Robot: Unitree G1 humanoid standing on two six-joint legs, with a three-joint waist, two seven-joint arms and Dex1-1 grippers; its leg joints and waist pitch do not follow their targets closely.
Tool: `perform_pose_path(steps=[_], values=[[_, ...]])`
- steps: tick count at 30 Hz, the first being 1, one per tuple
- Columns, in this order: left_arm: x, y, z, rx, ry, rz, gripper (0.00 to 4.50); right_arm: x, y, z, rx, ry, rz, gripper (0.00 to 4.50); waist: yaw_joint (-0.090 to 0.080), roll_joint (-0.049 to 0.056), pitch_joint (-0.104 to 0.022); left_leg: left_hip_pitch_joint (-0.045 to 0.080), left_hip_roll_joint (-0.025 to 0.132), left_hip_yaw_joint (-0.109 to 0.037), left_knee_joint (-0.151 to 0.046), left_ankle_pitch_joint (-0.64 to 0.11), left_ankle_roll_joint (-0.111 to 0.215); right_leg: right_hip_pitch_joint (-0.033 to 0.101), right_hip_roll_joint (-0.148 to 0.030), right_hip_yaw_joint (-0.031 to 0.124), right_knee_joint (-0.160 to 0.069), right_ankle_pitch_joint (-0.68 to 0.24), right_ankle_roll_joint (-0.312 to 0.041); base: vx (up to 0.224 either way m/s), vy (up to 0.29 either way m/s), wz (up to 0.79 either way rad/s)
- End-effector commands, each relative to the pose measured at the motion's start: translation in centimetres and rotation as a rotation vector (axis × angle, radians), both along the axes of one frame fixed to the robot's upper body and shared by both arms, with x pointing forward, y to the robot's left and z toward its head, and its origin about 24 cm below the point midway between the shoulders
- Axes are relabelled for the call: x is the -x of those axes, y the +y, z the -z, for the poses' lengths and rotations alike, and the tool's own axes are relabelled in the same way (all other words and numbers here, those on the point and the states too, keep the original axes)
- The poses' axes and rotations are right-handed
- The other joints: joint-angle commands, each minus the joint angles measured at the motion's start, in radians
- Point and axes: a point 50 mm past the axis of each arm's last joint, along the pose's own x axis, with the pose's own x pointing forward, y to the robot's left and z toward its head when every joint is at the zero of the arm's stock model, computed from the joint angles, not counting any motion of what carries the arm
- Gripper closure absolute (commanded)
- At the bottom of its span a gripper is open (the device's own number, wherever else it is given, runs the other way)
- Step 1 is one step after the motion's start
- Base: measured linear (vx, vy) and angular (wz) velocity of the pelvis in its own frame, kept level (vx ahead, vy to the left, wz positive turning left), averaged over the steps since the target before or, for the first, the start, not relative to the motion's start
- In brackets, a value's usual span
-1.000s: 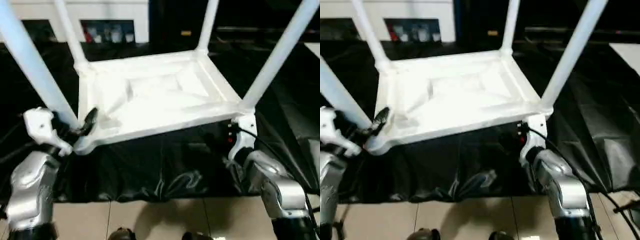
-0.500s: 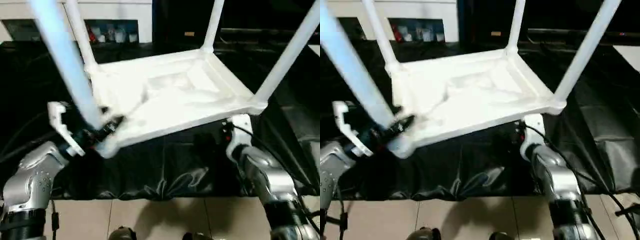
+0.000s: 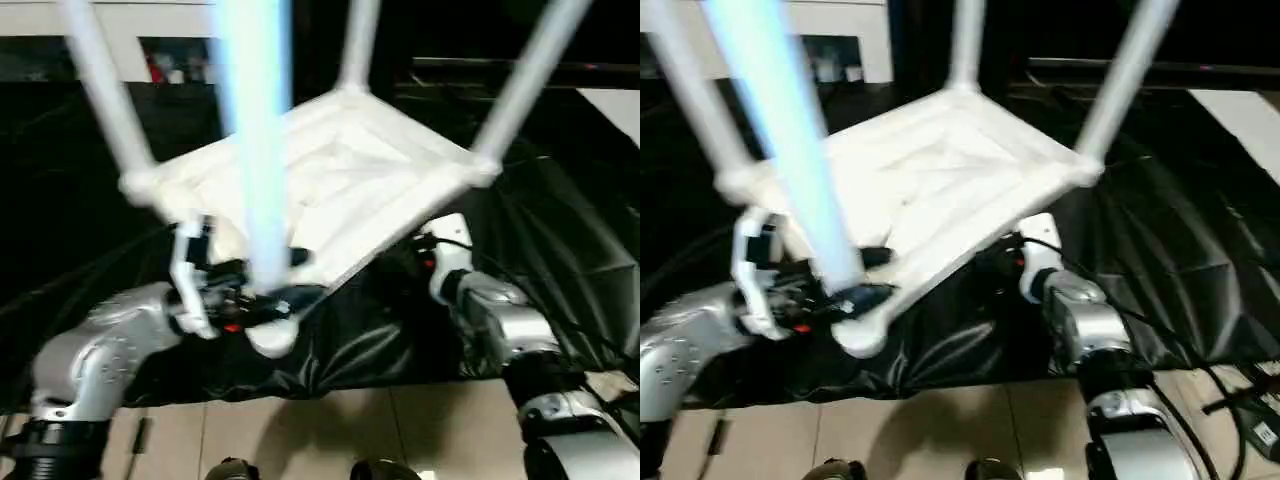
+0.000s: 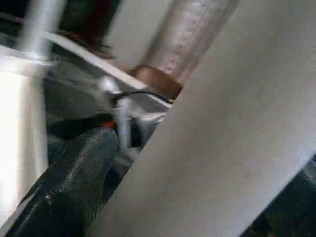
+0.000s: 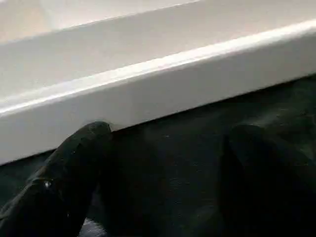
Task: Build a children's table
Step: Rotate table base
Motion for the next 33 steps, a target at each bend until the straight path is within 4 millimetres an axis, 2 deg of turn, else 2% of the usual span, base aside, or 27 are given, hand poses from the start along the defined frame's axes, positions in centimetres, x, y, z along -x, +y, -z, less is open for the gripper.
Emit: perform_pose_path(steps=[1,4,6,12,15,16,18,19,24,25,27,31,33], values=[[0.6,-1.3,-0.9,0.024,-0.023,0.084,0.0,-0.4,1.7,-0.6,-0.018,-0.025,-0.085,0.04,0.01,0.001,-0.07,0.006,0.026,-0.012,-0.062,-0.159,0.017,0.059,-0.053,0.039,-0.058,-0.131,-0.252,0.0,0.0,0.0],[0.9,-2.2,-1.5,0.053,-0.015,0.136,0.0,-0.6,2.6,-0.7,-0.023,-0.03,-0.148,0.04,0.01,0.002,-0.071,0.01,0.027,-0.009,-0.058,-0.159,0.02,0.055,-0.052,0.04,-0.059,-0.14,-0.258,0.0,0.0,0.0],[0.9,-3.0,-1.9,0.072,-0.029,0.161,0.0,-0.7,3.2,-0.9,-0.029,-0.033,-0.195,0.04,0.009,-0.002,-0.075,0.011,0.029,-0.008,-0.057,-0.152,0.023,0.056,-0.051,0.039,-0.055,-0.129,-0.268,0.0,0.0,0.0],[0.8,-4.8,-2.5,0.11,-0.047,0.207,0.0,-0.5,4.7,-1.0,-0.078,-0.032,-0.297,0.04,0.013,0.001,-0.079,0.012,0.03,-0.009,-0.053,-0.129,0.042,0.057,-0.049,0.038,-0.05,-0.071,-0.282,0.0,0.0,0.0],[0.2,-5.8,-2.6,0.11,-0.059,0.19,0.0,-0.3,5.1,-0.7,-0.07,-0.03,-0.338,0.04,0.015,0.001,-0.078,0.012,0.031,-0.009,-0.052,-0.144,0.039,0.057,-0.051,0.037,-0.052,-0.091,-0.287,0.0,0.0,0.0],[-0.7,-6.6,-2.6,0.096,-0.075,0.147,0.0,-0.2,5.1,-0.4,-0.072,-0.024,-0.351,0.04,0.015,0.0,-0.079,0.011,0.031,-0.01,-0.052,-0.146,0.039,0.059,-0.052,0.037,-0.052,-0.096,-0.286,0.0,0.0,0.0],[-1.0,-6.9,-2.6,0.089,-0.082,0.127,0.0,-0.2,5.1,-0.4,-0.077,-0.022,-0.351,0.04,0.017,0.001,-0.077,0.011,0.032,-0.012,-0.053,-0.171,0.028,0.059,-0.053,0.036,-0.057,-0.135,-0.275,0.0,0.0,0.0],[-1.6,-7.7,-2.4,0.075,-0.095,0.101,0.0,-0.1,4.9,-0.4,-0.101,-0.02,-0.36,0.04,0.016,0.0,-0.077,0.01,0.031,-0.013,-0.054,-0.181,0.027,0.06,-0.053,0.036,-0.06,-0.156,-0.263,0.0,0.0,0.0],[-2.7,-9.3,-1.7,0.008,-0.126,0.037,0.0,-0.3,4.0,-0.4,-0.082,-0.036,-0.321,0.04,0.02,-0.003,-0.078,0.014,0.034,-0.014,-0.054,-0.198,0.022,0.057,-0.056,0.036,-0.065,-0.191,-0.25,0.0,0.0,0.0],[-3.2,-9.4,-1.5,-0.022,-0.138,-0.003,0.0,-0.6,3.6,-0.4,-0.059,-0.05,-0.283,0.04,0.021,0.0,-0.08,0.014,0.034,-0.015,-0.053,-0.194,0.02,0.059,-0.057,0.036,-0.063,-0.186,-0.251,0.0,0.0,0.0],[-4.0,-9.4,-1.0,-0.08,-0.163,-0.063,0.0,-0.9,2.6,-0.5,-0.052,-0.065,-0.224,0.04,0.02,0.001,-0.083,0.015,0.032,-0.014,-0.051,-0.184,0.023,0.058,-0.054,0.035,-0.062,-0.158,-0.258,0.0,0.0,0.0],[-4.9,-9.0,-0.2,-0.166,-0.23,-0.15,0.0,-0.7,0.6,-0.5,-0.053,-0.076,-0.197,0.04,0.027,0.002,-0.089,0.013,0.032,-0.013,-0.046,-0.152,0.051,0.061,-0.053,0.033,-0.055,-0.08,-0.273,0.0,0.0,0.0],[-4.7,-8.6,0.0,-0.157,-0.234,-0.124,0.0,-0.4,-0.4,-0.6,-0.048,-0.085,-0.202,0.04,0.036,0.006,-0.09,0.015,0.034,-0.012,-0.045,-0.137,0.059,0.061,-0.053,0.032,-0.052,-0.047,-0.284,0.0,0.0,0.0]])
